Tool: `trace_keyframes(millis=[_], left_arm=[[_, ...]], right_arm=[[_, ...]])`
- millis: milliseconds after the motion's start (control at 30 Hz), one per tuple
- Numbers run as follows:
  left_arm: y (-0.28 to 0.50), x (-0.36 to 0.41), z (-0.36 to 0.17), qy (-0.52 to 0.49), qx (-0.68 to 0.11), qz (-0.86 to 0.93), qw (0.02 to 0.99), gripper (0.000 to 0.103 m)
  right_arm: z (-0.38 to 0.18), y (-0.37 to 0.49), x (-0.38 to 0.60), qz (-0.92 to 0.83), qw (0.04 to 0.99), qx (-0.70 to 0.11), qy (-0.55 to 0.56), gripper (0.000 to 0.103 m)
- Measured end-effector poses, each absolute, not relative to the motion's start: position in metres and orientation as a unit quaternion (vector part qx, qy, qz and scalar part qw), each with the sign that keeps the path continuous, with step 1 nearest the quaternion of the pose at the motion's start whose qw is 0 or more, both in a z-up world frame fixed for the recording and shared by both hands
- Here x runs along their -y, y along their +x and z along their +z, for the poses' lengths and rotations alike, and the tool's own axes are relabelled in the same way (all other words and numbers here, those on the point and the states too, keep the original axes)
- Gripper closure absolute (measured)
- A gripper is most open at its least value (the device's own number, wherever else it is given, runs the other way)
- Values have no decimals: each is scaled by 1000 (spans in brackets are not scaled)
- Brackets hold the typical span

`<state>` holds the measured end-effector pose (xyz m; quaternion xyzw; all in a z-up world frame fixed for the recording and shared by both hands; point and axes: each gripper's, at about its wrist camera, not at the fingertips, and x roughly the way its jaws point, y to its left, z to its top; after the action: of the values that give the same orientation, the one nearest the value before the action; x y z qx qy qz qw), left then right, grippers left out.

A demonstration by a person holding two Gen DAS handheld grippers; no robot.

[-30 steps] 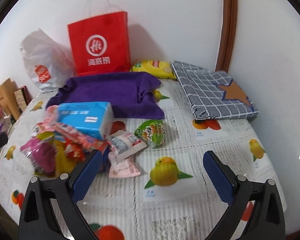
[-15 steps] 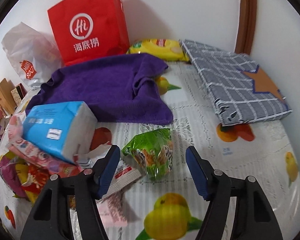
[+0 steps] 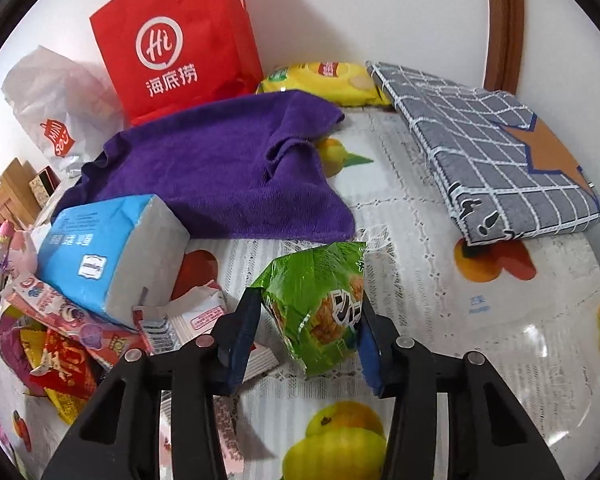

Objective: Organize snacks
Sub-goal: 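Grasp the green snack bag with the right tool while the left tool grasps the pink panda packet, then carry the green bag and panda packet over the purple towel with both tools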

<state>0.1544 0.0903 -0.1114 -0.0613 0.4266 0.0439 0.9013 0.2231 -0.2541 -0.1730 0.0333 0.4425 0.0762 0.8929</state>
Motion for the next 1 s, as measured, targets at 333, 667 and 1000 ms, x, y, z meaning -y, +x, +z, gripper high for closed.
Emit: trace_keyframes(millis=[333, 667, 1000], left_arm=[[200, -96, -136, -79, -482, 29, 872, 10], [223, -95, -166, -114, -529, -13, 841, 54], [192, -124, -142, -129, -500, 14, 856, 61]], right_arm=[[-146, 199, 258, 67, 904, -421, 32, 57], [-140, 181, 258, 54, 905, -421, 42, 57], [-132, 166, 245, 63, 903, -421, 49, 57]])
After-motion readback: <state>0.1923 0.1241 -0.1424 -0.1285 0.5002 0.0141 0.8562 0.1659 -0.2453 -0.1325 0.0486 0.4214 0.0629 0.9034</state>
